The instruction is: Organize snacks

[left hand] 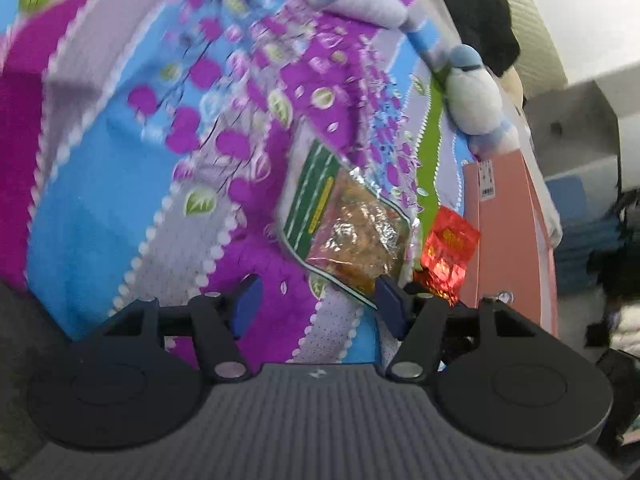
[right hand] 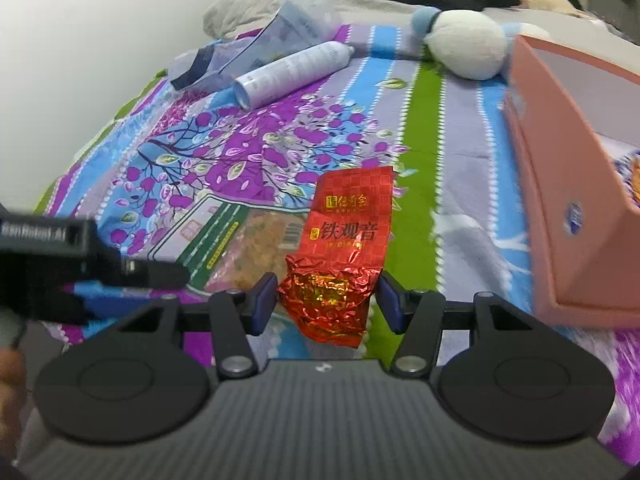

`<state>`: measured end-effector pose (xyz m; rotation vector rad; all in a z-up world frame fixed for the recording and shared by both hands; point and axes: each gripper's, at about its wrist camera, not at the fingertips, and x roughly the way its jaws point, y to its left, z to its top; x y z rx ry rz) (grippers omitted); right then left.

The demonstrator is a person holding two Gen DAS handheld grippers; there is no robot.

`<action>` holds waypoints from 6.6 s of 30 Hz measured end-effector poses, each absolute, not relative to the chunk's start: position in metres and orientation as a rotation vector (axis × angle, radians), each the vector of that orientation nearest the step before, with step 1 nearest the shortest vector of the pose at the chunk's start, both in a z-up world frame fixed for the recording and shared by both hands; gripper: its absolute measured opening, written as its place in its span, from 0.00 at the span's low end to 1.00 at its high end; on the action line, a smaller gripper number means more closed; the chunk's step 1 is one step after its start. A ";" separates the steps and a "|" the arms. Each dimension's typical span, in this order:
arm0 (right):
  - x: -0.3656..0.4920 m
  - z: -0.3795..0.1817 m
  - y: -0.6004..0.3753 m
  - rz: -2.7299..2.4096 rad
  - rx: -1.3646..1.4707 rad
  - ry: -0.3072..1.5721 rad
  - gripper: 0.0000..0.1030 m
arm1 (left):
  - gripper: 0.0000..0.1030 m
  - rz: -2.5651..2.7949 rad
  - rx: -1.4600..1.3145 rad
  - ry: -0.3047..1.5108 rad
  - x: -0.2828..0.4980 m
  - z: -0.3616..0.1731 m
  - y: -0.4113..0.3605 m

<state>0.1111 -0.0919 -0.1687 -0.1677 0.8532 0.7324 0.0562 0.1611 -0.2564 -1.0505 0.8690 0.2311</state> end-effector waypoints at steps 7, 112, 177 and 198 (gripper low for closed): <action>0.133 -0.190 -0.082 0.714 -0.225 0.911 0.55 | 0.65 0.190 -1.126 0.808 0.069 -0.271 0.165; 0.241 -0.094 -0.304 0.284 0.111 0.754 0.63 | 0.50 -0.223 -0.257 0.869 0.331 -0.107 -0.088; -0.012 0.022 -0.337 0.166 0.162 0.455 1.00 | 1.00 -0.213 -0.121 0.596 0.033 0.045 -0.085; -0.012 0.022 -0.338 0.158 0.172 0.458 1.00 | 1.00 -0.217 -0.106 0.607 0.037 0.043 -0.091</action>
